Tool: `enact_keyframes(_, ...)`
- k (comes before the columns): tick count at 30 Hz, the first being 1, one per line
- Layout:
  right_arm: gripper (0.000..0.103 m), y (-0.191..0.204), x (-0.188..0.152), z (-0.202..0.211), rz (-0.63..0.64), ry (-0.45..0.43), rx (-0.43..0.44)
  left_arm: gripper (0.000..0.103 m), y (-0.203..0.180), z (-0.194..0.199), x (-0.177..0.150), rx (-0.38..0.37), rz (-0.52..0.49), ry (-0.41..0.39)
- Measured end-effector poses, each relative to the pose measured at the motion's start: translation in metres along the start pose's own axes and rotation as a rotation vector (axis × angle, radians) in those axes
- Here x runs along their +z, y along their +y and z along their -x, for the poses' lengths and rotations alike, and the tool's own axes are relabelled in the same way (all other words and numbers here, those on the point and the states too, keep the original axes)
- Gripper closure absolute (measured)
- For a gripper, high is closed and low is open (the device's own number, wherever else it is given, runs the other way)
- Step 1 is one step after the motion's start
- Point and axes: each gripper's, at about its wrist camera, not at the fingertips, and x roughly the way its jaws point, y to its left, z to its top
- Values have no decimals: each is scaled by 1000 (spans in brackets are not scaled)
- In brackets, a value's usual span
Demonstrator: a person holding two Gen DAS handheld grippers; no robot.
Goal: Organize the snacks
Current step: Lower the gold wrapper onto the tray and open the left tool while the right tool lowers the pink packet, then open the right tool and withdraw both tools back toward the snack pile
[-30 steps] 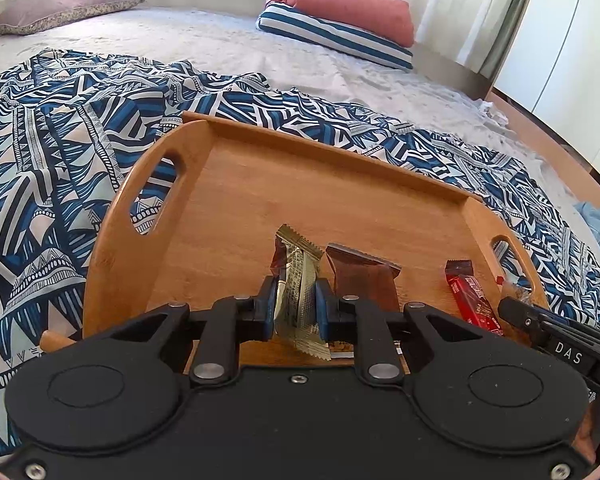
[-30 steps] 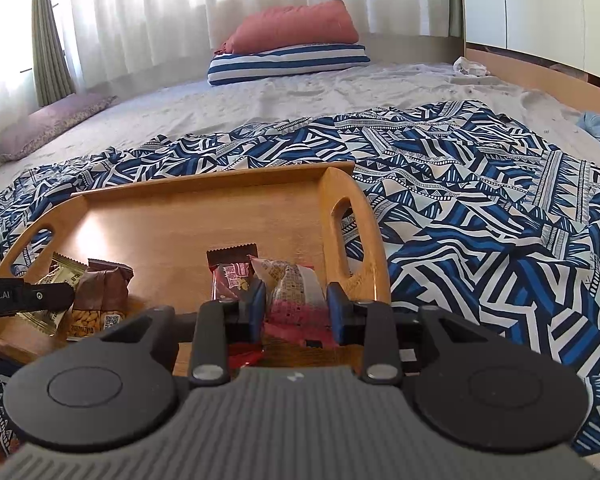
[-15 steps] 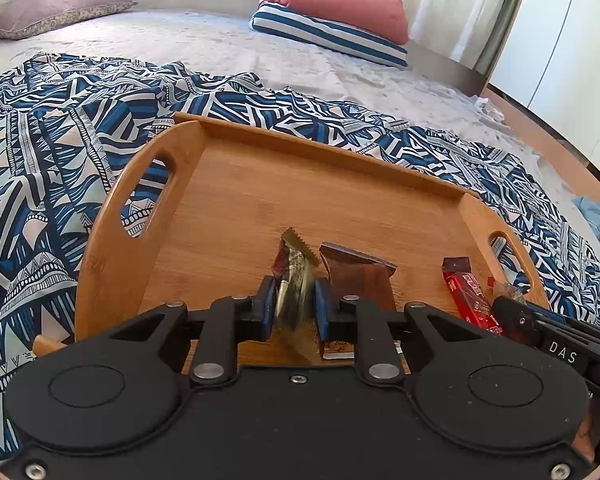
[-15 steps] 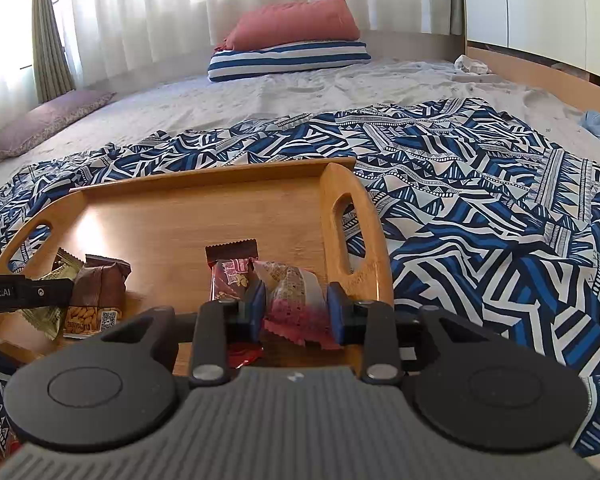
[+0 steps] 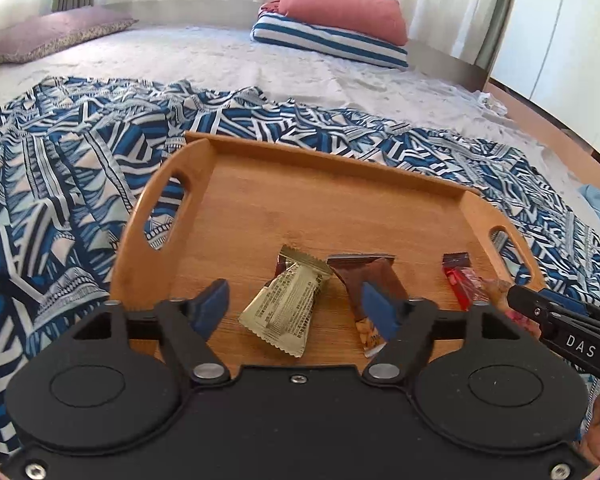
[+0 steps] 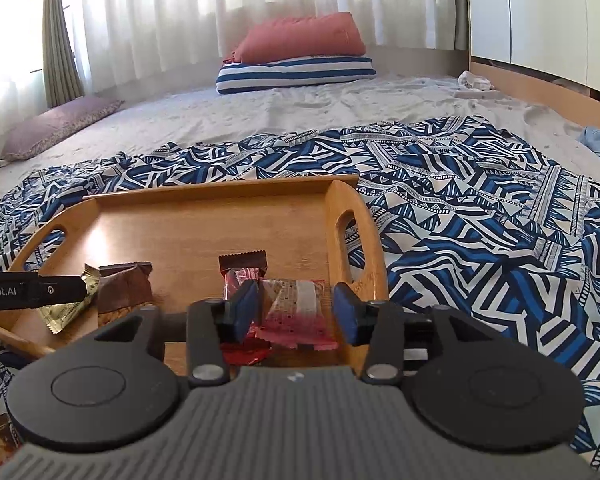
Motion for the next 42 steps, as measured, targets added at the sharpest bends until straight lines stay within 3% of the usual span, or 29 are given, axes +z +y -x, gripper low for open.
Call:
enact_keyframes(3,32,1,0,13,2,-18,14,19,-2,17,-3,-19,-23,-22)
enact_keyframes(12,15,11,-17,60,52,-46,85,14,-4,80,-35,-18,-81,-69)
enact_keyframes(21,8,24,-49,91,184,-57,56,11,8,114,-85,4,-26,-60)
enact_keyframes(27,0,22,-63,99,224,-56,42,11,11,123,-106,20,-42,-51)
enact_keyframes(35,0,13,-81,93,224,-15,16,9,6,135,-125,-10,-77,-76)
enact_keyframes(42,0,3,-91,91,222,7,-3,9,7,137,-131,19,-92,-98)
